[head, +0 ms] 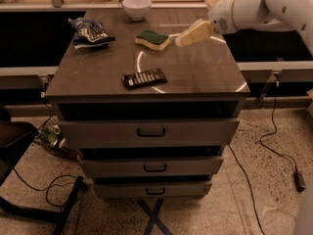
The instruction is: Pick sponge
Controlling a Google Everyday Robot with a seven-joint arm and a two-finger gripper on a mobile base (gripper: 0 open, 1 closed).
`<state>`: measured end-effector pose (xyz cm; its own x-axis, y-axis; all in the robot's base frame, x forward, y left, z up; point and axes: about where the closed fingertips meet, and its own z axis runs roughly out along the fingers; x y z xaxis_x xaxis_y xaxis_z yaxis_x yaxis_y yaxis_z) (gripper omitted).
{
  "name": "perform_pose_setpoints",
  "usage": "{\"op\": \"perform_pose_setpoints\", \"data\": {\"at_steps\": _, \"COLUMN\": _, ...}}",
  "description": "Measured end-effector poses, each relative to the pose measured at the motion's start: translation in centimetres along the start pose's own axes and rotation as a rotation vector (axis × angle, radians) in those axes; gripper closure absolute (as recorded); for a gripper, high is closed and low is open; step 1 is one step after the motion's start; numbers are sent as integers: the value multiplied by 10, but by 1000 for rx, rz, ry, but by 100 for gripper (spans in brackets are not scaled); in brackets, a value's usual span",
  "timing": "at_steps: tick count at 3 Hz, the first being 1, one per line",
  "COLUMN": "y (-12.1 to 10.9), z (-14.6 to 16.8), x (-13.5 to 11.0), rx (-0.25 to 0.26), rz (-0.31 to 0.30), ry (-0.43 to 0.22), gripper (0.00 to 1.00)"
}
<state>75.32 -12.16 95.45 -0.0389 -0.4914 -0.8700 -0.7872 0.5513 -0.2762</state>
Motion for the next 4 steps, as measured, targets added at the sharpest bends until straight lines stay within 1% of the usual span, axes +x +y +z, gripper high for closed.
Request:
{"op": "perform_pose_setpoints", "data": {"at_steps": 1, "y": 2, "z": 41, "x": 5, "rx": -35, "rz": 9, "ry": -38, "gripper": 0}}
{"op": "perform_pose_setpoints", "data": {"at_steps": 2, "y": 2, "z": 85, "x": 18, "rx": -72, "rz": 50, "ry": -45, "gripper": 0}}
{"op": "perform_pose_setpoints", "data": {"at_steps": 3, "y": -2, "z": 119, "x": 32, "rx": -92, "rz": 100, "ry": -42, "gripper": 0}}
{"op": "perform_pose_setpoints", "data": {"at_steps": 4, "y": -6, "z": 142, "x": 40, "rx": -109, "rz": 131, "ry": -35, "gripper": 0}}
